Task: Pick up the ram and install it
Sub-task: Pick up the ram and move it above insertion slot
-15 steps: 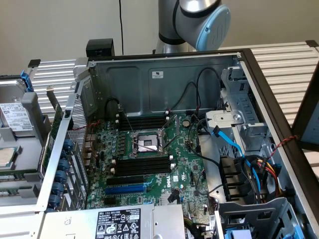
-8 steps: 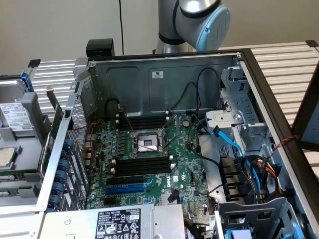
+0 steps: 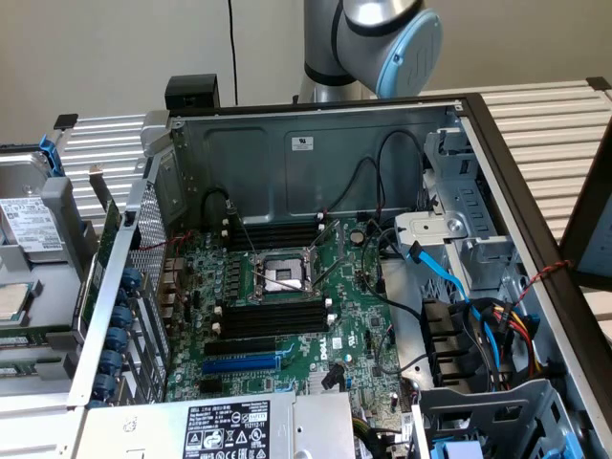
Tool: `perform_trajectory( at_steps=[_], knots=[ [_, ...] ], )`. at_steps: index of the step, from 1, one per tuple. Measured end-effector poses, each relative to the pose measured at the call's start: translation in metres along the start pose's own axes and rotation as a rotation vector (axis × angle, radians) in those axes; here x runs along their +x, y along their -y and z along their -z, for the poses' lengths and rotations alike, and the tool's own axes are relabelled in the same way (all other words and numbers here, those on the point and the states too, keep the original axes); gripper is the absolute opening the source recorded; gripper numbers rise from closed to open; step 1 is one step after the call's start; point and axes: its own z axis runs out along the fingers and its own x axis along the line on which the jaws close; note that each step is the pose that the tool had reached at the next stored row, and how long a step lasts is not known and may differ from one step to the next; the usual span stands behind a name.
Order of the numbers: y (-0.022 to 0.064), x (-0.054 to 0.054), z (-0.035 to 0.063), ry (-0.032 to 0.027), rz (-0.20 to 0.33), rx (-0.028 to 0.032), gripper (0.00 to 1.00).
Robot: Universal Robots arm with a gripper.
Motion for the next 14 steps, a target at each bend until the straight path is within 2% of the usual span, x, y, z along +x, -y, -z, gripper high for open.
perform_trajectory(
  at_steps=[8, 14],
  knots=[
    [0.0009, 0.001, -0.0146, 0.0000, 0.000, 0.0000, 0.27],
    [0.0017, 0.006, -0.0251, 0.0000, 0.000, 0.0000, 0.27]
  ],
)
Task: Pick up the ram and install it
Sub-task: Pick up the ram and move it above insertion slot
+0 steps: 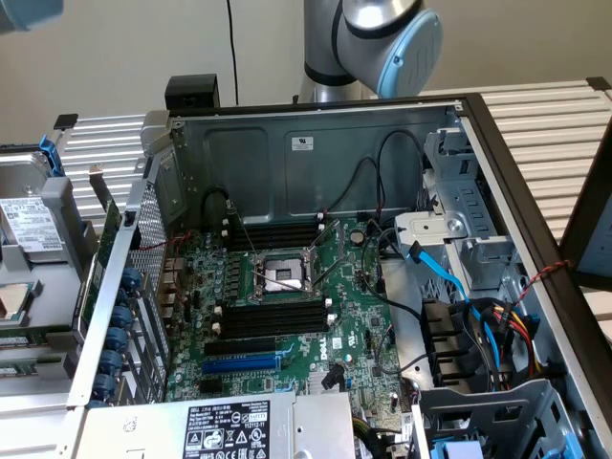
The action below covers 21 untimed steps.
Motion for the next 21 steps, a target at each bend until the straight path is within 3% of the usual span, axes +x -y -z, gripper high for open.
perform_trajectory(
  at_steps=[14, 20, 21],
  knots=[
    [0.0017, 0.009, -0.0251, 0.0000, 0.000, 0.0004, 0.27],
    [0.0018, 0.009, -0.0266, 0.0000, 0.000, 0.0005, 0.27],
    [0.0018, 0.009, -0.0272, 0.0002, 0.000, 0.0030, 0.27]
  ],
)
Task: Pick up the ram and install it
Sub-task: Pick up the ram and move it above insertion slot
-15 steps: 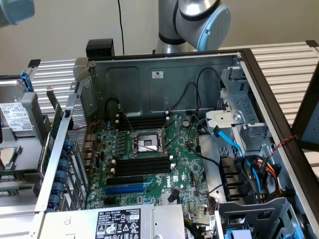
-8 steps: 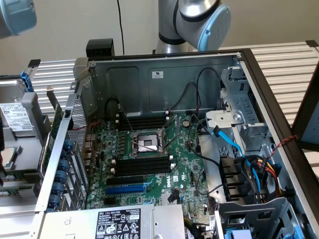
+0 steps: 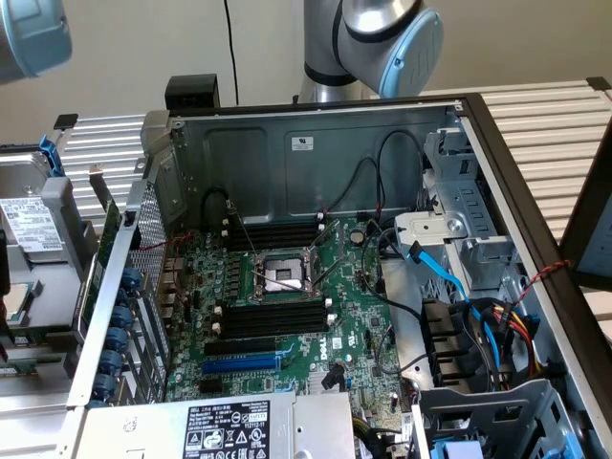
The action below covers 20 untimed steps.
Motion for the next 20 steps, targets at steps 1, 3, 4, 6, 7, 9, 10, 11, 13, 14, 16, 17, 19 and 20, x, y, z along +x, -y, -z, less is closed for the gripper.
perform_trajectory(
  at_steps=[1, 3, 4, 6, 7, 9, 10, 11, 13, 14, 16, 17, 19, 20],
  knots=[
    [0.0001, 0.0000, -0.0007, 0.0001, 0.000, 0.0058, 0.27],
    [0.0001, 0.0000, -0.0009, 0.0004, 0.000, 0.0127, 0.27],
    [0.0001, 0.0000, -0.0009, 0.0004, 0.000, 0.0130, 0.27],
    [-0.0001, 0.0000, -0.0008, 0.0002, 0.000, 0.0149, 0.27],
    [-0.0001, 0.0000, -0.0009, 0.0003, 0.000, 0.0166, 0.27],
    [-0.0002, 0.0000, -0.0016, 0.0000, 0.000, 0.0214, 0.27],
    [-0.0002, 0.0000, -0.0016, 0.0000, 0.000, 0.0215, 0.27],
    [-0.0002, 0.0000, -0.0016, 0.0000, 0.000, 0.0216, 0.27],
    [-0.0002, 0.0000, -0.0019, -0.0001, 0.000, 0.0215, 0.27],
    [-0.0002, 0.0000, -0.0033, -0.0001, 0.000, 0.0215, 0.27],
    [0.0001, 0.0001, -0.0070, -0.0001, 0.000, 0.0215, 0.27],
    [0.0001, 0.0001, -0.0079, -0.0001, 0.000, 0.0215, 0.27],
    [0.0002, 0.0001, -0.0089, -0.0002, 0.000, 0.0214, 0.27],
    [0.0002, 0.0001, -0.0089, -0.0002, 0.000, 0.0213, 0.27]
  ],
)
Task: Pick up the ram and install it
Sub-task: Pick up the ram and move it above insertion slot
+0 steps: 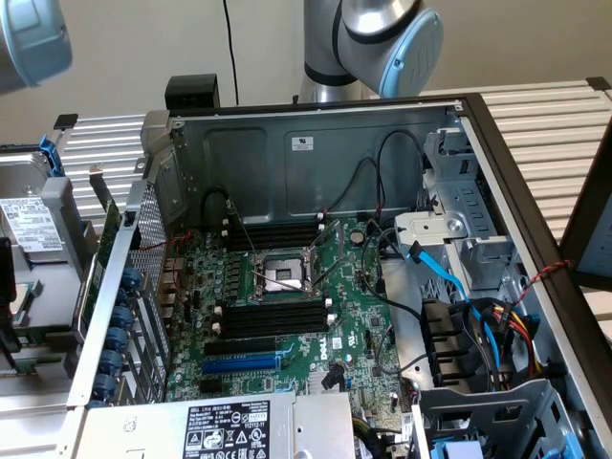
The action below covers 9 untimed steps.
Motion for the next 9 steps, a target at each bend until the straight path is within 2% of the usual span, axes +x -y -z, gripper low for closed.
perform_trajectory(
  at_steps=[9],
  knots=[
    [0.0001, -0.0001, -0.0045, 0.0001, 0.000, 0.0000, 0.27]
  ],
)
